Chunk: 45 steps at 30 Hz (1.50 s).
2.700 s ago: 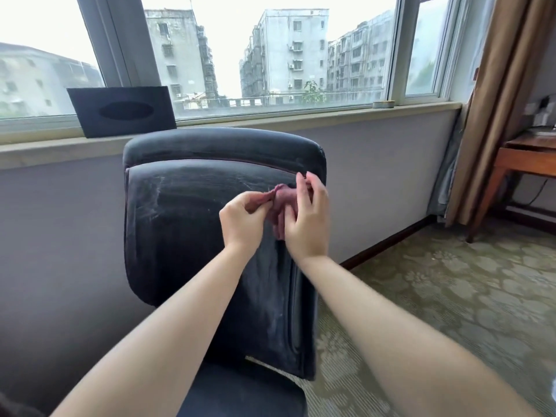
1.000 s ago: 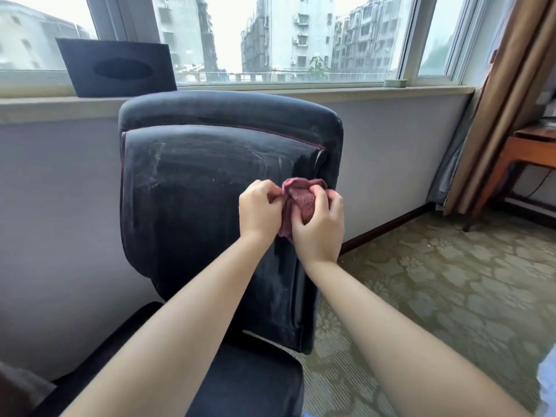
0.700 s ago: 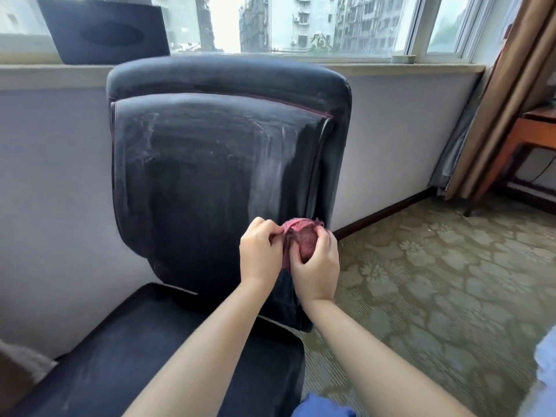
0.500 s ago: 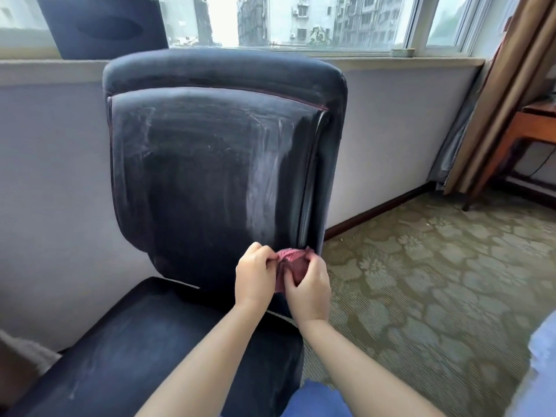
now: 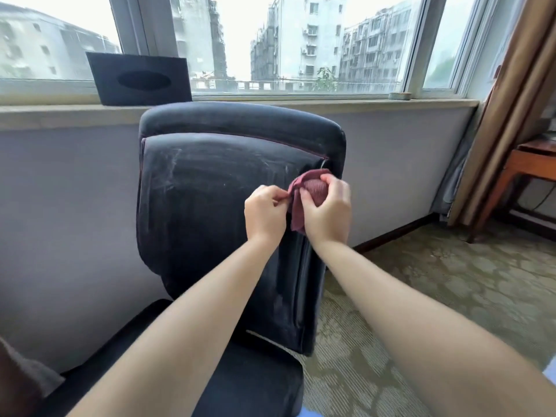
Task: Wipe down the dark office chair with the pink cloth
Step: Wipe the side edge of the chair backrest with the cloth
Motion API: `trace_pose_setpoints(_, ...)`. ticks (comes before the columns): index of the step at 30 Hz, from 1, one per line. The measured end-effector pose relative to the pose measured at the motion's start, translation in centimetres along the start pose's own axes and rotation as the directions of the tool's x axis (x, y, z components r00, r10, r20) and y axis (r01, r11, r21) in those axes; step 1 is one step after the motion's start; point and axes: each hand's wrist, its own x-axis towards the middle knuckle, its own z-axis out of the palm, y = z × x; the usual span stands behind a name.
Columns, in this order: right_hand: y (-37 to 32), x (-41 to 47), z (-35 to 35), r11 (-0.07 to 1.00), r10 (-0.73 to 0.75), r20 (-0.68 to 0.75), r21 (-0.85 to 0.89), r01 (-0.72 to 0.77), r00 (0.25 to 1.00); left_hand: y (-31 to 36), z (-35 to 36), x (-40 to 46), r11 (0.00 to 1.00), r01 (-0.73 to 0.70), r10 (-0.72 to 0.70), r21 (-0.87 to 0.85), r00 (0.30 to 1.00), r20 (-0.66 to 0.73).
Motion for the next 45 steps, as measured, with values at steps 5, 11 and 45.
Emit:
trace_pose_setpoints(5, -1.2, 2.2, 0.7, 0.998, 0.038, -0.062, -0.043, -0.041, 0.997, 1.4, 0.6, 3.0, 0.996, 0.075, -0.073, -0.04, 0.996, 0.043)
trace_pose_setpoints(11, 2.1, -0.3, 1.5, 0.988, -0.074, -0.02, -0.139, 0.071, 0.997, -1.1, 1.3, 1.6, 0.99, 0.136, -0.141, 0.042, 0.979, 0.149)
trace_pose_setpoints(45, 15.8, -17.6, 1.7, 0.983, 0.012, 0.294, -0.18, 0.043, 0.956, -12.6, 3.1, -16.0, 0.711, 0.654, -0.638, -0.259, 0.754, 0.156)
